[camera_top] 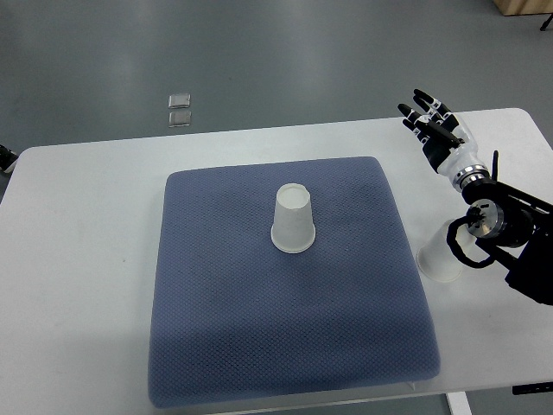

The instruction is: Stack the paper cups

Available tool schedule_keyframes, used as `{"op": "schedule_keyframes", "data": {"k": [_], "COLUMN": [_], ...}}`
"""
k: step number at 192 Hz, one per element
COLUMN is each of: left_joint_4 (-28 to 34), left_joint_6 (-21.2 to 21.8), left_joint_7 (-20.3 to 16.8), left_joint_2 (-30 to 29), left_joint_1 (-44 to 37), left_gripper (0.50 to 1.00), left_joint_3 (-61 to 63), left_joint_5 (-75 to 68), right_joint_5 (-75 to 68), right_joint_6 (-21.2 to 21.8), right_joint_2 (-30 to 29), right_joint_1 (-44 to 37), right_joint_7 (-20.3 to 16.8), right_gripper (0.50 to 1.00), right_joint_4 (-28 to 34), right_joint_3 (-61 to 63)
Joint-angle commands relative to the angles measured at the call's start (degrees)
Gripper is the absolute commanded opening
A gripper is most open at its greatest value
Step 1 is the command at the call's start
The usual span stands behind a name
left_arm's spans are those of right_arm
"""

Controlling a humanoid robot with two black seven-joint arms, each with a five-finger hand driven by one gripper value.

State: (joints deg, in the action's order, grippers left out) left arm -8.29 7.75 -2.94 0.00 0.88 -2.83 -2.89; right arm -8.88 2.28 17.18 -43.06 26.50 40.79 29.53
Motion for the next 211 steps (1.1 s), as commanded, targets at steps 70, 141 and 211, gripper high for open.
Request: {"op": "schedule_keyframes", "data": {"k": [70, 141, 211], "left_joint_4": [0.6, 0.3, 0.1], "left_joint_6": [0.1, 0.1, 0.1], "left_joint_7": [0.0, 0.0, 0.0], "left_joint_2": [0.0, 0.0, 0.0], "left_joint_1": [0.0, 0.0, 0.0], "left_gripper": [1.000, 1.000, 1.000], "left_joint_3": [0.2, 0.3, 0.2], "left_joint_5": [0.0, 0.0, 0.0], "right_joint_5": [0.0, 0.0, 0.3], "right_joint_6": [0.0, 0.0, -0.8], "right_joint_2": [0.0, 0.0, 0.7], "right_joint_1": [-0.2, -0.3, -3.7], "right_joint_7": [0.0, 0.0, -0.4], "right_gripper": [0.911, 0.911, 0.911], "right_joint_4": [-0.1, 0.1, -0.7], "right_joint_3": [0.0, 0.0, -0.1]}}
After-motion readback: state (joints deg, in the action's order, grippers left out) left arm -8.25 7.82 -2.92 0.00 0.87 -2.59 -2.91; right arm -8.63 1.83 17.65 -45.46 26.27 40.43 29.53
